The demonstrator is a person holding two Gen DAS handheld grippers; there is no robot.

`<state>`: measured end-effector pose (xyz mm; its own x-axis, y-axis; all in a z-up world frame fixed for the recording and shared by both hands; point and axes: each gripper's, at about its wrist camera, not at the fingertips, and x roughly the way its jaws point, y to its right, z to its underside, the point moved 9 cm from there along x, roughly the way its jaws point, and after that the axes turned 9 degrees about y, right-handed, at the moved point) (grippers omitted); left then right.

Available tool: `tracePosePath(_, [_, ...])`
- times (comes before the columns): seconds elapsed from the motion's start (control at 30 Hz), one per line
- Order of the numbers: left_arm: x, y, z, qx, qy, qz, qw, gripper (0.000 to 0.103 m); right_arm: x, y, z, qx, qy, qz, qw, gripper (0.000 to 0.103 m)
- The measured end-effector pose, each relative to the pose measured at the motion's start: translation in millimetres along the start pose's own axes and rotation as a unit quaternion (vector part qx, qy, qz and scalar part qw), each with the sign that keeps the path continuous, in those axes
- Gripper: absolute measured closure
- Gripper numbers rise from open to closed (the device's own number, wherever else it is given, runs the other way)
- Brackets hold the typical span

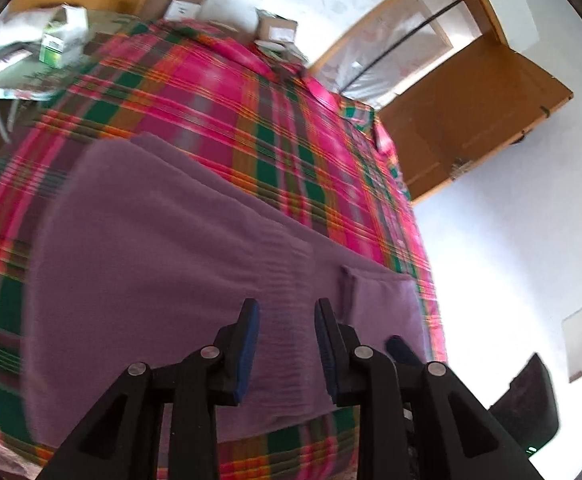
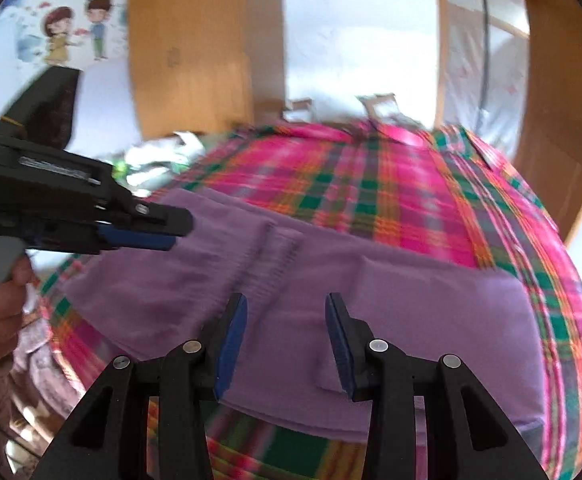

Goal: Fold clothes

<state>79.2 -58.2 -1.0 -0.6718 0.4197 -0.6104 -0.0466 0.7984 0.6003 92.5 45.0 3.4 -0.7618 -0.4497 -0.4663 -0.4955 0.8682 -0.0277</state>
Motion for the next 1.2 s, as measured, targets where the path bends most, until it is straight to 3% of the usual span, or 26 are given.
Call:
tracePosePath(0.23, [-25,-56,-19,-0.027,0.026,-0.052,0.9979,0.074,22,-67,2,-0.062,-0.007,-0.072,0.995,0.062])
tracePosePath(0.57, [-37,-108,-17,-0.056,0.02,-0.078,0.9952,0.074,40,-146,5,-0.099,-0.011,-0.16,0.982,0.062])
tracePosePath(0.73, [-43,-122,-14,-0.064,0.022,-0.085,0.9941,0.074,52,-174,13,-0.102,-0.035,-0.19,0.976,0.061])
tracePosePath(0.9, [-39,-131,-18,-0.067,0.021,-0.089,0.9936,0.074,64,-195,29,-0.125,-0.055,-0.199,0.97,0.059])
tracePosePath(1.2, [-19,-141,-24,-0.067,0.0,-0.078,0.9947,0.068,85,-205,34,-0.161,-0.051,-0.138,0.976,0.059])
